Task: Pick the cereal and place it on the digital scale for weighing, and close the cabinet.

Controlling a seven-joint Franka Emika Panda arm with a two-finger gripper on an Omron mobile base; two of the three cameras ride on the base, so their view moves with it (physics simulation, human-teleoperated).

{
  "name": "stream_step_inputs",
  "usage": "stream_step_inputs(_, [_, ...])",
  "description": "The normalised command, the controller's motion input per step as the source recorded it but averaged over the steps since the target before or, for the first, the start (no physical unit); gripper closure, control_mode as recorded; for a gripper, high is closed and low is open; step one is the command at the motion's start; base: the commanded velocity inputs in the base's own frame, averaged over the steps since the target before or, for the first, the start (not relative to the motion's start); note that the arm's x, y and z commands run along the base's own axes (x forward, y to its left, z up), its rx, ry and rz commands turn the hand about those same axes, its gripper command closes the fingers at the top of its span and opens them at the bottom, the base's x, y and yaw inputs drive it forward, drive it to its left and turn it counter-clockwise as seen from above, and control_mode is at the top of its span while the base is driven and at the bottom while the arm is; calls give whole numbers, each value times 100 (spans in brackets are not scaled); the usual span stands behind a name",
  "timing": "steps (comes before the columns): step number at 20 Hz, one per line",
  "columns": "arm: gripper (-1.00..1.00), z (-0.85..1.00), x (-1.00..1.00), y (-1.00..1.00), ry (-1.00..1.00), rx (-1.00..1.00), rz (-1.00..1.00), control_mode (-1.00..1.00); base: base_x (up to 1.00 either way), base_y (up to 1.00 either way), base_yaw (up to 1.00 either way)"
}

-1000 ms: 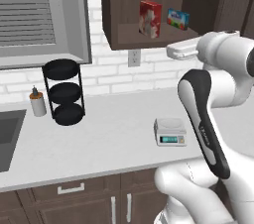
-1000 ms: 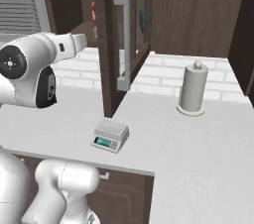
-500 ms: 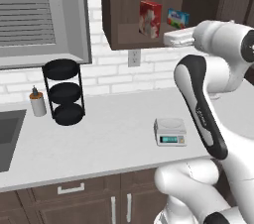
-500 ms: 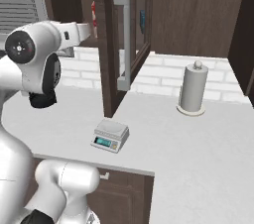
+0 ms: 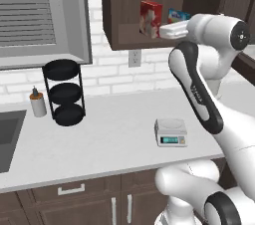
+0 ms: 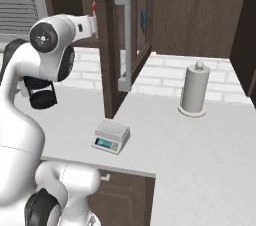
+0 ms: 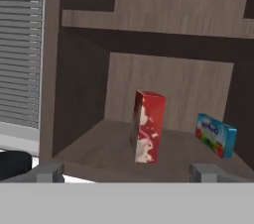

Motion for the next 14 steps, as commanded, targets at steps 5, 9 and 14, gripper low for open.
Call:
stream_step_inputs(5, [-100, 0, 52, -5, 0, 0, 0, -100, 0, 0, 0])
stream_step_inputs(9, [-100, 0, 38, 0, 0, 0, 0, -100, 0, 0, 0])
stream_step_inputs(14, [-100, 0, 37, 0, 0, 0, 0, -100, 0, 0, 0])
